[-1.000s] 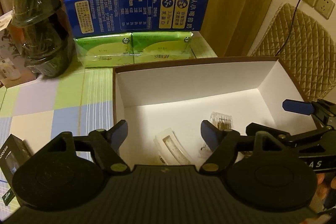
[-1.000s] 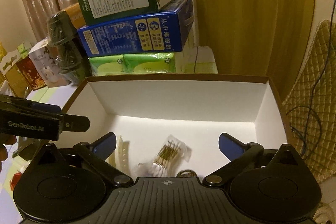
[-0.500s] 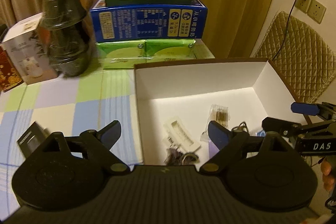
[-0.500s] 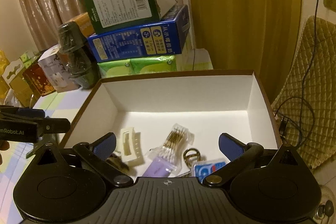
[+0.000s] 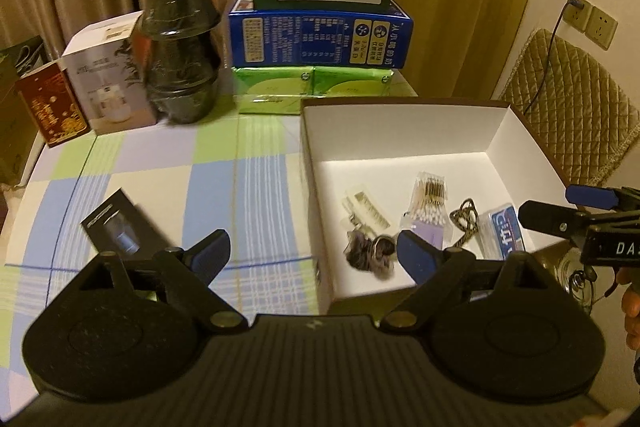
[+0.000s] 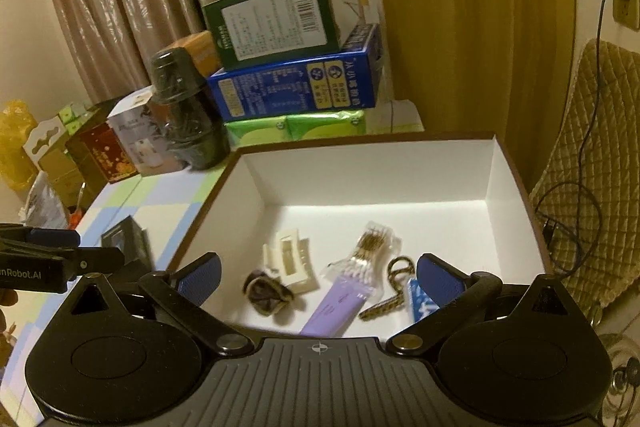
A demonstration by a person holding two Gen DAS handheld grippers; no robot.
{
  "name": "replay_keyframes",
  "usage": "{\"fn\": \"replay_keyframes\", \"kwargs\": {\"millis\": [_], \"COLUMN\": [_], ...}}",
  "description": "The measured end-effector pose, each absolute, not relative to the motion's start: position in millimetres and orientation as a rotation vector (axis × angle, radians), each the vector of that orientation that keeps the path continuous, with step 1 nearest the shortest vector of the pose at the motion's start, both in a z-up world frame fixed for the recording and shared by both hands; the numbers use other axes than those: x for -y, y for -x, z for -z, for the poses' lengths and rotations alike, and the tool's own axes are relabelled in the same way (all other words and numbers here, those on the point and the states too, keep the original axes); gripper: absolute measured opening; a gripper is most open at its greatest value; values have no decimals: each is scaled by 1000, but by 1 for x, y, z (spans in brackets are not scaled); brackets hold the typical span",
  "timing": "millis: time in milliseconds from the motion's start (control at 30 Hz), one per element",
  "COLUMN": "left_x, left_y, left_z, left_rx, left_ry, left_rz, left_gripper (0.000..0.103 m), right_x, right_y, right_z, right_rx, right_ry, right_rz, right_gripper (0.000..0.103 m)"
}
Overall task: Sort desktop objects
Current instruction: 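Withdraw both tools from the box toward the remaining table items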
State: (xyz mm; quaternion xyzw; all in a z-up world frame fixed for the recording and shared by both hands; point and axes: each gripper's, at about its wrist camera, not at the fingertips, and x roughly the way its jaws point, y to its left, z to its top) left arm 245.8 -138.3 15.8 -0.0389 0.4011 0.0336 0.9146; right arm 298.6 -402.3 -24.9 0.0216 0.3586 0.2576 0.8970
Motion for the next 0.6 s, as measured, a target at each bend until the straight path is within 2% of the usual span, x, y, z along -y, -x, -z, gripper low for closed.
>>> {"fn": "replay_keyframes", "kwargs": {"millis": [600], "left_x": [93], "left_y": [-153], "left_z": [2], "left_rx": [-896], "left_ry": [105], "left_rz": [-132], "left_gripper": [88], "right_x": [360], "right_y": [-224], "right_z": [40], "right_rx": [-827], "right_ry": [-1], "right_rz": [-620], "right_gripper": [101]}}
